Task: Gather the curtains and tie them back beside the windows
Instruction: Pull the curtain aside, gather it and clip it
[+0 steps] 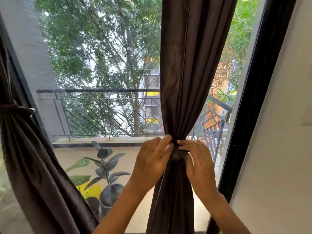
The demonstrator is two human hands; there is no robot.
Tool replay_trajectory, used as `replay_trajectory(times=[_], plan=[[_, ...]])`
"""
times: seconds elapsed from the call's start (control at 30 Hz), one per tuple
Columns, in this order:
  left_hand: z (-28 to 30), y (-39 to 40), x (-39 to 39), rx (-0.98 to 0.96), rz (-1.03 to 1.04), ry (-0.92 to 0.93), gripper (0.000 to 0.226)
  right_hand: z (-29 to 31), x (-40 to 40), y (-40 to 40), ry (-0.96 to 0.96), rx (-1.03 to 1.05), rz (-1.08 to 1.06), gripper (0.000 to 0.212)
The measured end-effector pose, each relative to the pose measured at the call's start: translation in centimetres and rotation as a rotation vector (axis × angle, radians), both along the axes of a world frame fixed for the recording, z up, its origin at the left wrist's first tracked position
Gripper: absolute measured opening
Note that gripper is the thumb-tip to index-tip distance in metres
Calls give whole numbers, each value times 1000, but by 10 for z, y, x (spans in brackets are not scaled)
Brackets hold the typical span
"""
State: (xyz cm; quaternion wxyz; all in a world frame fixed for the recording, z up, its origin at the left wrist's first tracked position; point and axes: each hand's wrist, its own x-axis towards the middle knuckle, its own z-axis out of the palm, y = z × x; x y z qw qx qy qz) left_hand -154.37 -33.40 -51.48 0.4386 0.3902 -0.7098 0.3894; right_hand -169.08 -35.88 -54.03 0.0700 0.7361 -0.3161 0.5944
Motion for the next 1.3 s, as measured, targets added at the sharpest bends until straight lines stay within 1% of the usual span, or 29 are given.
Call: replay_trajectory(times=[0.07,0.13,0.23,0.33,0.4,0.5,0.57,0.7,0.8,0.87,0.93,0.97,1.03,1.13,1.2,1.3], plan=[[1,-1,2,-94,-1,-103,24,4,-6,-5,-6,31,-3,20],[2,-4,3,-72,6,-119,21,8,-9,-9,-31,56,-48,16],[2,-10,-3,-7,-18,-64,21,17,-8,-12,-89,72,-73,13],[-1,-15,-11,19,-3,26,14,22,-5,-13,-134,47,-111,20],[-3,-17,-15,34,-5,64,12,20,-5,-15,-127,-2,-159,20],[-5,-18,-20,44,-6,78,13,14,-7,-19,-46,-62,-200,12],[-6,-19,-22,61,8,84,16,8,-8,-19,25,-65,-205,13],[-4,-20,-20,97,38,103,22,-2,-8,-16,161,6,-222,27],[-3,-21,-20,106,58,95,22,-5,-10,-17,236,24,-298,33],[-4,-22,-21,119,73,105,19,-1,-10,-18,245,27,-338,28],[-5,-23,-21,127,88,133,14,7,-11,-19,250,25,-346,17],[-6,-24,-20,130,95,148,12,10,-11,-20,267,30,-344,15],[-7,-25,-20,134,105,170,9,13,-14,-21,350,61,-355,20],[-10,-25,-24,143,89,213,18,15,-19,-23,498,92,-384,29],[-11,-23,-29,144,64,255,22,16,-22,-25,474,104,-314,27],[-12,-23,-31,163,46,340,24,11,-27,-25,279,102,-160,21]])
